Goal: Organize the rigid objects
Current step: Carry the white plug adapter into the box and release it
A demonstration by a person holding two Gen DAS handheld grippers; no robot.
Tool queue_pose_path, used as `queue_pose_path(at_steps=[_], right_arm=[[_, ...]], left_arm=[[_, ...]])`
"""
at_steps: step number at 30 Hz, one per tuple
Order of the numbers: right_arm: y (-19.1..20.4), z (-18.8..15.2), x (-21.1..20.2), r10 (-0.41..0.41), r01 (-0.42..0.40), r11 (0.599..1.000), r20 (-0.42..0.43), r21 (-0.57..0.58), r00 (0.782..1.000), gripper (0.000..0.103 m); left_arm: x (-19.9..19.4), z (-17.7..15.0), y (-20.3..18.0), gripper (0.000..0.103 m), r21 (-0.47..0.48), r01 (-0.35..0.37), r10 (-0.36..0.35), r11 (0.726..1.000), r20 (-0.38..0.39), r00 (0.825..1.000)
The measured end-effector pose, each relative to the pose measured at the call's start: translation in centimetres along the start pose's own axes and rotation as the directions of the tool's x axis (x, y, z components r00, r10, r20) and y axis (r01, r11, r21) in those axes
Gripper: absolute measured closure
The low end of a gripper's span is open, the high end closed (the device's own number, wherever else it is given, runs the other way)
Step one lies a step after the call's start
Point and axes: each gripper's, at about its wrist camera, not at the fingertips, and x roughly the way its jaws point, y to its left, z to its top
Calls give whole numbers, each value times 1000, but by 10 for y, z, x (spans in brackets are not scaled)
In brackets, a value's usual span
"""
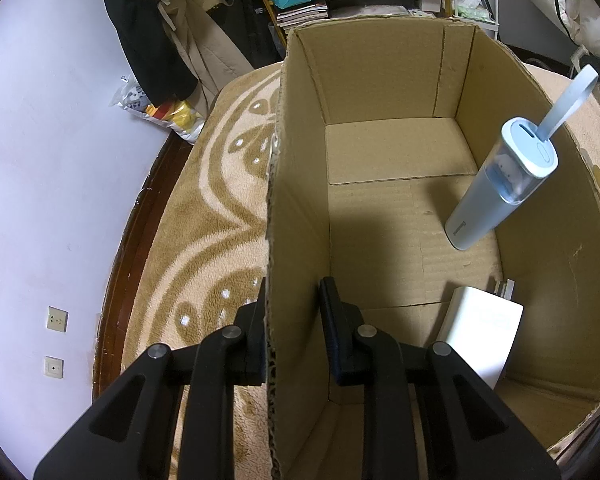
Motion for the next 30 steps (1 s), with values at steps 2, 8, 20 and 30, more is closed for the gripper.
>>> queue_pose_path(at_steps=[2,8,20,30], right_arm=[[14,3,-3,25,-24,999,9,-26,1000,37],[40,0,-3,63,-63,995,-1,-77,998,37],[62,-6,-5,184,-185,982,-16,-41,983,36],[80,-4,-9,265,-264,959,3,-101,964,35]], left_arm=[[0,0,0,81,0,0,0,1000,0,1000],[0,0,0,81,-1,-1,1,1000,0,1000],[0,0,0,81,0,-5,5,1000,1,1000],[0,-2,1,81,-2,-9,9,1000,3,1000]])
